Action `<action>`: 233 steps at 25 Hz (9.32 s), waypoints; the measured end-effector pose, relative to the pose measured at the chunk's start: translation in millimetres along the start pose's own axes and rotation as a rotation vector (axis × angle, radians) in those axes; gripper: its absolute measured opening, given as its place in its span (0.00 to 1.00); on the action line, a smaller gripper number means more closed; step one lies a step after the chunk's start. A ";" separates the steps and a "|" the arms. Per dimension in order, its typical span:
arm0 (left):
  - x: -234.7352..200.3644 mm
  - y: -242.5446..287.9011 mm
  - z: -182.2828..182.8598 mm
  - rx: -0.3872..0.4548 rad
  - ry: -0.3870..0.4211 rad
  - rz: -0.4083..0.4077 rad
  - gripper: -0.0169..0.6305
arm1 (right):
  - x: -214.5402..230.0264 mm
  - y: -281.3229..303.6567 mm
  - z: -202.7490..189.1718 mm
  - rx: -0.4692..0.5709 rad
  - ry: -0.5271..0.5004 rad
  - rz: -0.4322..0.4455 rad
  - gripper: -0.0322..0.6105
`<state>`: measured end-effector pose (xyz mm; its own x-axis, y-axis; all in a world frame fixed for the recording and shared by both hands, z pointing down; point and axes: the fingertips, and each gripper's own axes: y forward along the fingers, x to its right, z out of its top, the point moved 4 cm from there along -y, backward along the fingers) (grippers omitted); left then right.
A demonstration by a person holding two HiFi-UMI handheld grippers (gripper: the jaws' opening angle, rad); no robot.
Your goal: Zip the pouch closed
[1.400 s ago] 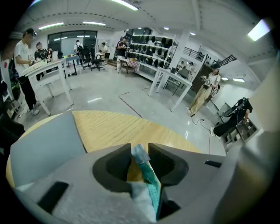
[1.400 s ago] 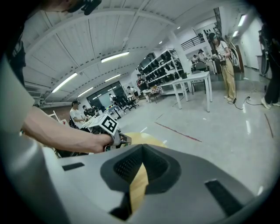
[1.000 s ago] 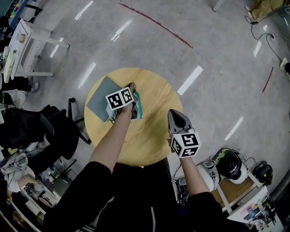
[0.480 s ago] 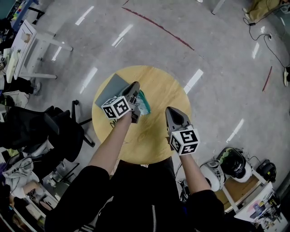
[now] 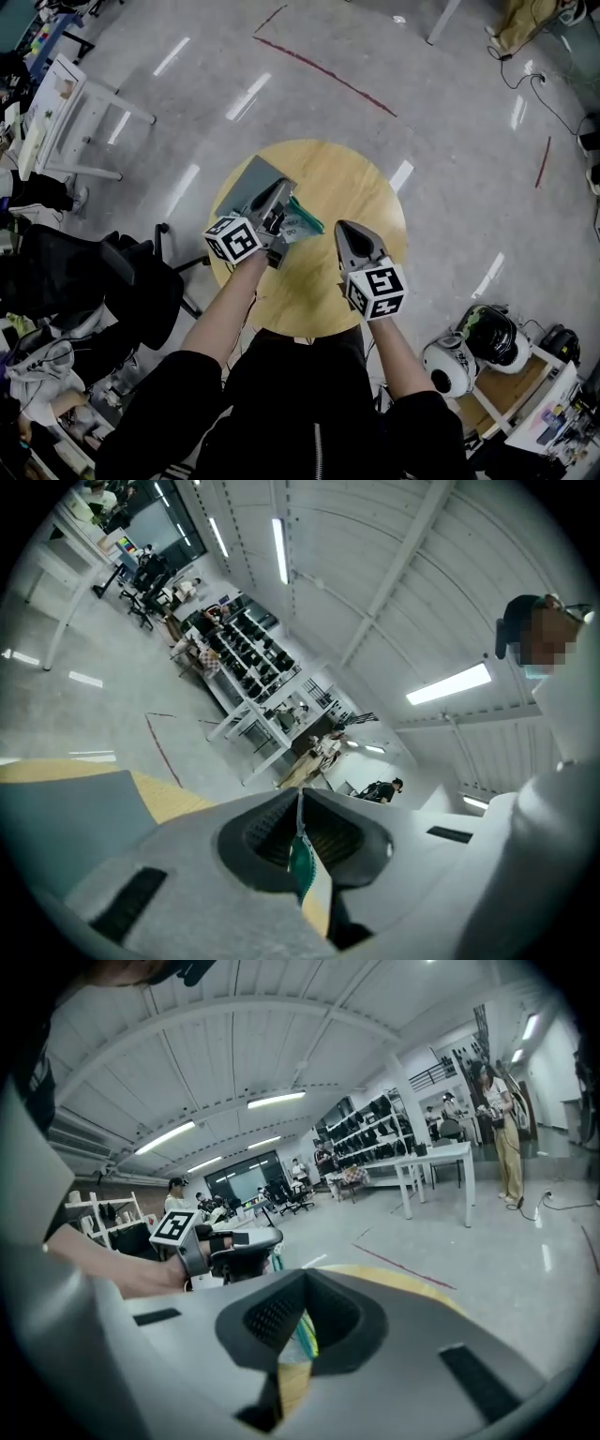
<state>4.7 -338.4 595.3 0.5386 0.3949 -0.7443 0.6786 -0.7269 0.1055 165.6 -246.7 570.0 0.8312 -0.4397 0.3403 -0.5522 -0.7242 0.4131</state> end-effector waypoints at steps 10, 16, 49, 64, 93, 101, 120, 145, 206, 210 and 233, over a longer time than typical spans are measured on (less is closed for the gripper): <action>58.3 -62.4 49.2 0.032 0.097 -0.204 0.05 | -73.4 -17.0 21.0 0.095 -0.075 0.018 0.05; 93.8 -93.2 69.6 0.024 0.126 -0.318 0.05 | -121.3 -24.6 43.3 0.167 -0.128 0.049 0.05; 156.1 -179.0 69.1 -0.140 0.082 -0.648 0.05 | -246.6 -38.7 70.5 0.179 -0.484 0.196 0.20; 151.2 -185.9 72.9 -0.100 0.032 -0.668 0.08 | -248.5 -40.8 68.4 0.195 -0.514 0.169 0.12; 155.6 -181.9 70.3 -0.124 0.153 -0.598 0.03 | -243.3 -43.3 65.5 0.204 -0.480 0.165 0.13; 160.0 -178.8 72.8 -0.121 0.225 -0.569 0.03 | -237.6 -45.8 68.8 0.246 -0.434 0.163 0.13; 163.2 -172.1 59.9 -0.198 0.408 -0.536 0.03 | -230.4 -43.8 60.0 0.236 -0.368 0.131 0.17; 157.5 -175.9 60.4 -0.132 0.357 -0.516 0.03 | -226.3 -52.8 47.8 0.223 -0.377 0.116 0.10; 157.6 -180.8 75.4 -0.070 0.369 -0.498 0.03 | -215.2 -53.4 18.3 0.175 -0.239 0.141 0.06; 155.4 -183.4 77.9 -0.055 0.350 -0.495 0.03 | -211.0 -54.9 8.2 0.150 -0.220 0.134 0.06; 134.8 -197.1 105.8 0.012 0.339 -0.453 0.03 | -193.8 -55.9 -33.5 0.057 -0.139 0.114 0.06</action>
<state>-109.3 -201.3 404.4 0.3263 0.8261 -0.4595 0.8746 -0.4483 -0.1847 33.2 -103.2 509.3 0.7668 -0.5869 0.2600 -0.6418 -0.6930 0.3285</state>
